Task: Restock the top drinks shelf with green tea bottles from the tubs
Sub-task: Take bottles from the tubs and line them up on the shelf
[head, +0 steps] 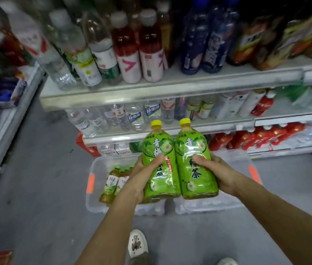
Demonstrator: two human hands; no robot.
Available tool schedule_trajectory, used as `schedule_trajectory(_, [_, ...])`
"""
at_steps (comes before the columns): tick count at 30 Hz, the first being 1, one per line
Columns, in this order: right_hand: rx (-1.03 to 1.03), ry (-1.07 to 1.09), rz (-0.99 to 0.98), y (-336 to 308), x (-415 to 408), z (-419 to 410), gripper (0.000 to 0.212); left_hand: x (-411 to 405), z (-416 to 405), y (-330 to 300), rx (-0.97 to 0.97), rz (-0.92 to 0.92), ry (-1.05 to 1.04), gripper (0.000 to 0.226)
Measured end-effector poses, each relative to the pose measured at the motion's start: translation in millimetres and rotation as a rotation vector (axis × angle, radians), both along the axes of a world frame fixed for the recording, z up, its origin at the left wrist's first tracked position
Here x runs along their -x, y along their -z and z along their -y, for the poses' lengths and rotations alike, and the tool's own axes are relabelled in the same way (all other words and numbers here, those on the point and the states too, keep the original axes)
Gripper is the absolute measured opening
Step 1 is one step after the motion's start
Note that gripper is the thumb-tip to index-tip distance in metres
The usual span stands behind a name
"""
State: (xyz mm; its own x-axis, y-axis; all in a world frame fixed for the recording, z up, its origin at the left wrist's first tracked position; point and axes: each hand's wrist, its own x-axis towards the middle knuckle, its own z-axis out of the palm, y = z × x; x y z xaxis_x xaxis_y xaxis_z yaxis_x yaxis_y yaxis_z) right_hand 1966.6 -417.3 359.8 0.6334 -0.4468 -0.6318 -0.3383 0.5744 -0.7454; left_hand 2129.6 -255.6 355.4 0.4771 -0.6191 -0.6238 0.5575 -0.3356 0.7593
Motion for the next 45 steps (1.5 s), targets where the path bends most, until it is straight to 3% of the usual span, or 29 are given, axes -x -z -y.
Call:
schedule_trajectory(2, [0.077,0.076,0.017,-30,29,17,0.073,36,28,-31,0.022,0.086,-0.027,0.097])
schedule_trajectory(6, [0.226,0.139,0.079,-89,100,56,0.082,107,75,-89,0.150,0.168,-0.025,0.071])
schedule_trajectory(10, [0.328,0.215,0.166,-151,175,97,0.065,166,123,-144,0.301,0.284,0.000,0.072])
schedule_trajectory(18, [0.524,0.440,0.295,-258,279,173,0.076,246,236,-255,0.496,0.494,0.078,0.116])
schedule_trajectory(22, [0.616,0.529,0.355,-290,313,211,0.087,275,281,-294,0.561,0.563,0.151,0.100])
schedule_trajectory(27, [0.712,0.586,0.408,-325,362,261,0.064,314,349,-333,0.651,0.609,0.247,0.088])
schedule_trajectory(33, [0.805,0.595,0.429,-357,413,344,0.058,362,433,-358,0.762,0.634,0.244,0.094])
schedule_trajectory(37, [0.830,0.609,0.455,-380,435,411,0.073,389,494,-381,0.812,0.639,0.201,0.095])
schedule_trajectory(40, [0.858,0.581,0.475,-398,451,459,0.068,401,538,-398,0.827,0.657,0.179,0.088])
schedule_trajectory(45, [0.887,0.583,0.526,-423,472,534,0.077,423,604,-427,0.849,0.651,0.145,0.097])
